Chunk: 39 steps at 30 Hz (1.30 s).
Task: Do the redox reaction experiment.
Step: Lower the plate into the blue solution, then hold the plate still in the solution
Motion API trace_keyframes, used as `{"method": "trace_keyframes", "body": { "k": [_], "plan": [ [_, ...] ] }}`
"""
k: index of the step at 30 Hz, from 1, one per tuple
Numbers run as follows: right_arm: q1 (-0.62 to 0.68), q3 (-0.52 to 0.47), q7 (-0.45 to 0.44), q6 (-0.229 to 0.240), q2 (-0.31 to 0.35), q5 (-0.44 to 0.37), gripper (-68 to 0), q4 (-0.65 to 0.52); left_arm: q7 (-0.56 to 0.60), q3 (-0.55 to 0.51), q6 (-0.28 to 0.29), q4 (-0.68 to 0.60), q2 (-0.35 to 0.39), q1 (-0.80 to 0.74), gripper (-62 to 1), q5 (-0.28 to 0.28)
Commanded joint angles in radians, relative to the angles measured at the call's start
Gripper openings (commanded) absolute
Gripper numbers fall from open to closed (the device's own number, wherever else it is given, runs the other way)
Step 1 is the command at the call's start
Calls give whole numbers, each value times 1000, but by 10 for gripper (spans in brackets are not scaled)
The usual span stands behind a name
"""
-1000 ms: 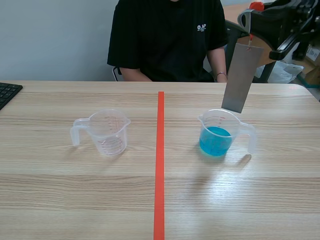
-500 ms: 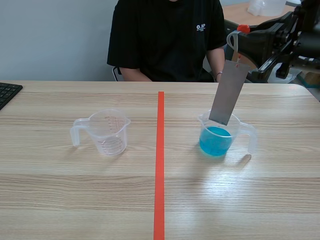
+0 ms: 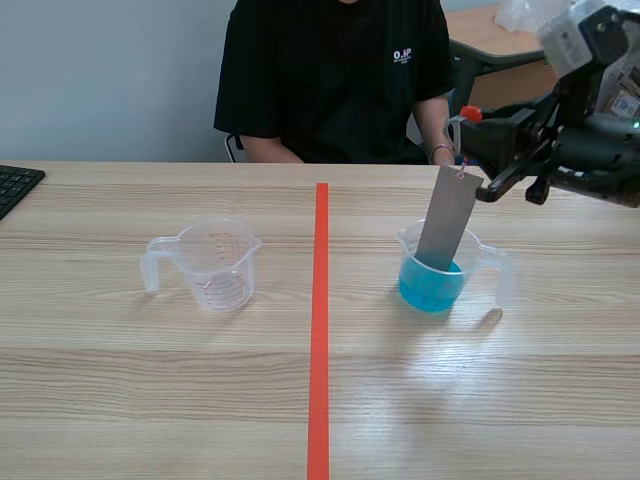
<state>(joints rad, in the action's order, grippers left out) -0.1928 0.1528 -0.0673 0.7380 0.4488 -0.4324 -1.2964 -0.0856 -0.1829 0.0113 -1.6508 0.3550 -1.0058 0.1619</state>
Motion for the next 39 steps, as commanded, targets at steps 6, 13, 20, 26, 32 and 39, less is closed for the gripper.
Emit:
{"method": "trace_keyframes", "body": {
  "k": [6,13,20,26,32,39],
  "plan": [
    [-24,32,-74,8,-34,68,-660,64,10,1,-1,-4,3,-11,-565,2],
    [-23,32,-75,8,-56,116,-660,73,10,1,0,-4,3,-11,-565,2],
    [-23,32,-81,8,-56,116,-660,73,10,1,0,-4,3,-11,-565,2],
    [-23,32,-81,8,-56,116,-660,73,10,1,2,-4,3,-11,-565,3],
    [-23,32,-82,8,-56,116,-660,73,10,1,2,-4,3,-11,-565,3],
    [-24,32,-82,8,-56,116,-660,73,10,1,2,-4,3,-11,-565,3]
  ]
}}
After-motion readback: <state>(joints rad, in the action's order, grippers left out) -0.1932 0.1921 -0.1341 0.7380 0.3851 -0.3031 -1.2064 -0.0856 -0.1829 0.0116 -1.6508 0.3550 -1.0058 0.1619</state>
